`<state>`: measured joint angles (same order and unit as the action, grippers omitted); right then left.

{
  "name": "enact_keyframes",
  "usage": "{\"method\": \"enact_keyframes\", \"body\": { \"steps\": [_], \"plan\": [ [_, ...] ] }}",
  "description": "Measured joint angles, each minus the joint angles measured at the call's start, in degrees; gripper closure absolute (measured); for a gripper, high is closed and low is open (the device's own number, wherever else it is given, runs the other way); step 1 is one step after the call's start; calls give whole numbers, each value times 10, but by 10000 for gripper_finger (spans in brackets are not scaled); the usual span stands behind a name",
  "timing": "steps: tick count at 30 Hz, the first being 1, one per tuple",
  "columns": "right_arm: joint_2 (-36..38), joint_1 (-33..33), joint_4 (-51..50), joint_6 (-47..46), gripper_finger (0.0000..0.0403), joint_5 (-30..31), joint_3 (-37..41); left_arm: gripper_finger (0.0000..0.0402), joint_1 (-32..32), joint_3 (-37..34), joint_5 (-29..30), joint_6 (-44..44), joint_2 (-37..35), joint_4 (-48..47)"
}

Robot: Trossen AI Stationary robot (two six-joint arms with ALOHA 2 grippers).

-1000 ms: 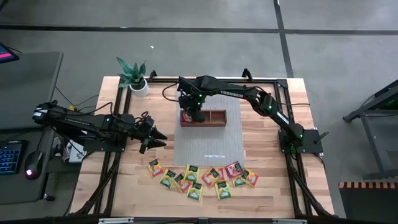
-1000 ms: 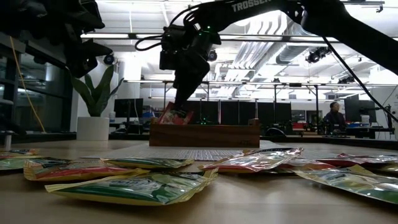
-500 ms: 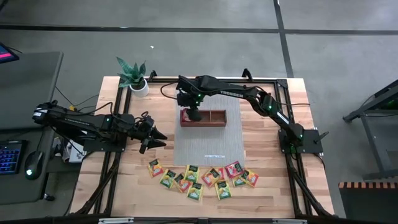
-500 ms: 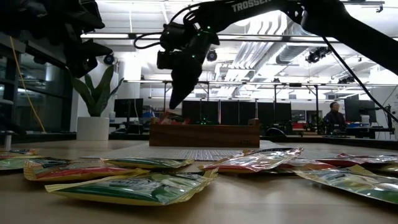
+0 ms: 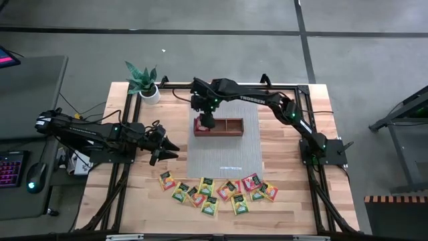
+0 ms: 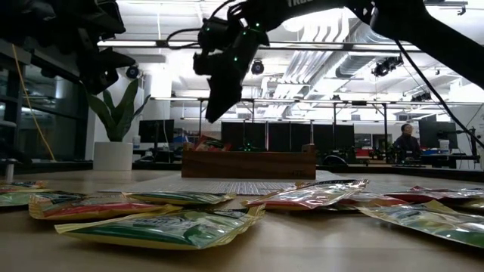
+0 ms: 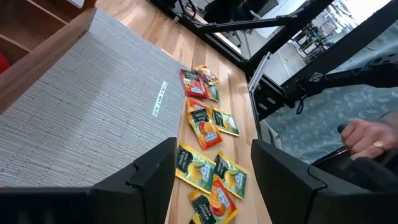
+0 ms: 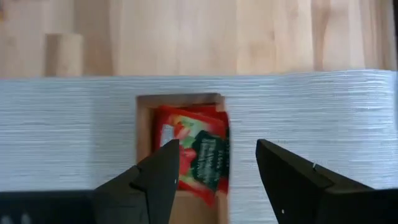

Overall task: Pick & Place Tea
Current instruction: Put the red tea bag into the left section of the wooden organizer

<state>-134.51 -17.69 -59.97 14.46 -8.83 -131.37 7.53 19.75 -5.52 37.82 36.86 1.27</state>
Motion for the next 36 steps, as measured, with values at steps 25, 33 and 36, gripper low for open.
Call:
{"method": "enact_keyframes", "body": {
  "steps": [25,33,36],
  "plan": [
    [2,70,39,-82,401,46,68,197,0,0,-1,0,0,-15],
    [6,70,104,-112,402,60,157,197,0,0,-1,0,0,-15],
    [6,70,108,-115,402,70,158,197,0,0,-1,0,0,-15]
  ]
}}
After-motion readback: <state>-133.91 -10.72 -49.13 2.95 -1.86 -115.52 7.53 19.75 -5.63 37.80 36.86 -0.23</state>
